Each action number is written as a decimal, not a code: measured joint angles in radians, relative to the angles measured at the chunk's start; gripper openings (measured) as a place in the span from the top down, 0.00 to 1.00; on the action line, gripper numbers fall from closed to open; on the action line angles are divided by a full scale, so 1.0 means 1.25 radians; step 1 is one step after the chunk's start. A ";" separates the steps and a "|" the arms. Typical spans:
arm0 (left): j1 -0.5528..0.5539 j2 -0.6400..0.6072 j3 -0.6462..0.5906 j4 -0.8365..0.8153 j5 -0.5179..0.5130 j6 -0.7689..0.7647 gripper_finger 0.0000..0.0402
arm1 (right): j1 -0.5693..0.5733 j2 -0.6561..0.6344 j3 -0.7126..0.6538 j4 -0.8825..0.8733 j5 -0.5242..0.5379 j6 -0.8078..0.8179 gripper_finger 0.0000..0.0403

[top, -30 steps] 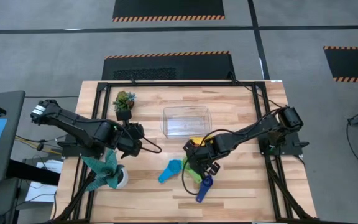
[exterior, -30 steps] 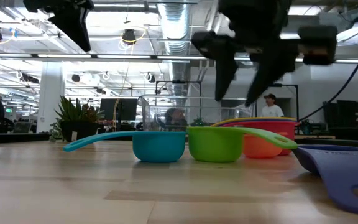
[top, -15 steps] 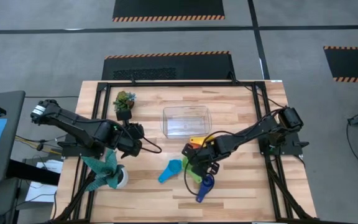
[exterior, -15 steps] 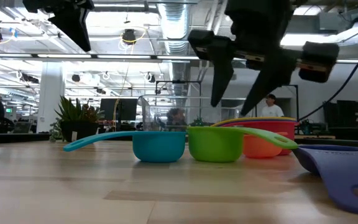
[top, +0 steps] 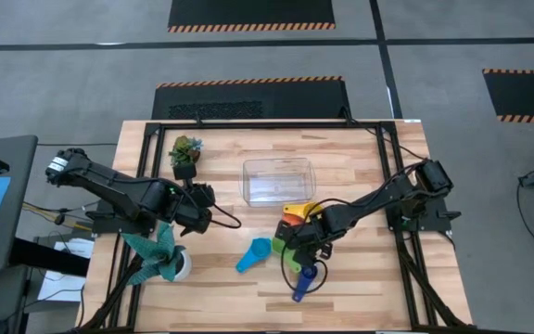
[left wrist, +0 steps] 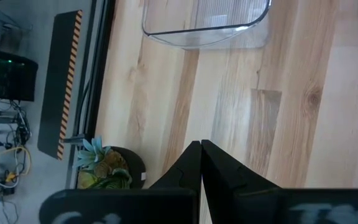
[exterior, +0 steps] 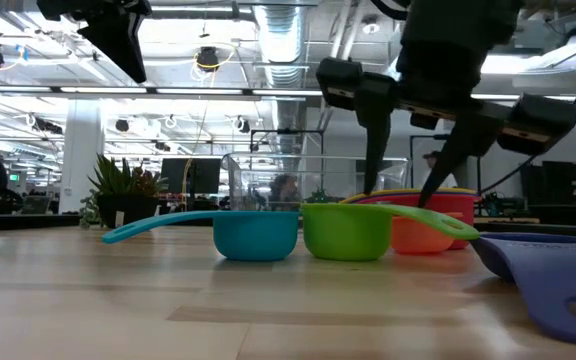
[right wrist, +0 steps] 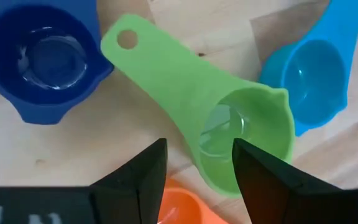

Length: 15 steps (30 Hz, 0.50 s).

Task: Nest measuring cups in basket
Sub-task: Stack the green measuring cup on top of the blue measuring cup

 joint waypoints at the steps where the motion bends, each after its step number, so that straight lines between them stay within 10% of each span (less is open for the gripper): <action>1: 0.000 0.000 0.000 0.000 0.000 0.000 1.00 | -0.001 0.000 0.000 0.000 0.000 0.000 0.49; 15: 0.000 0.000 0.001 0.003 0.000 -0.001 1.00 | 0.001 0.091 0.002 0.046 0.087 -0.045 0.49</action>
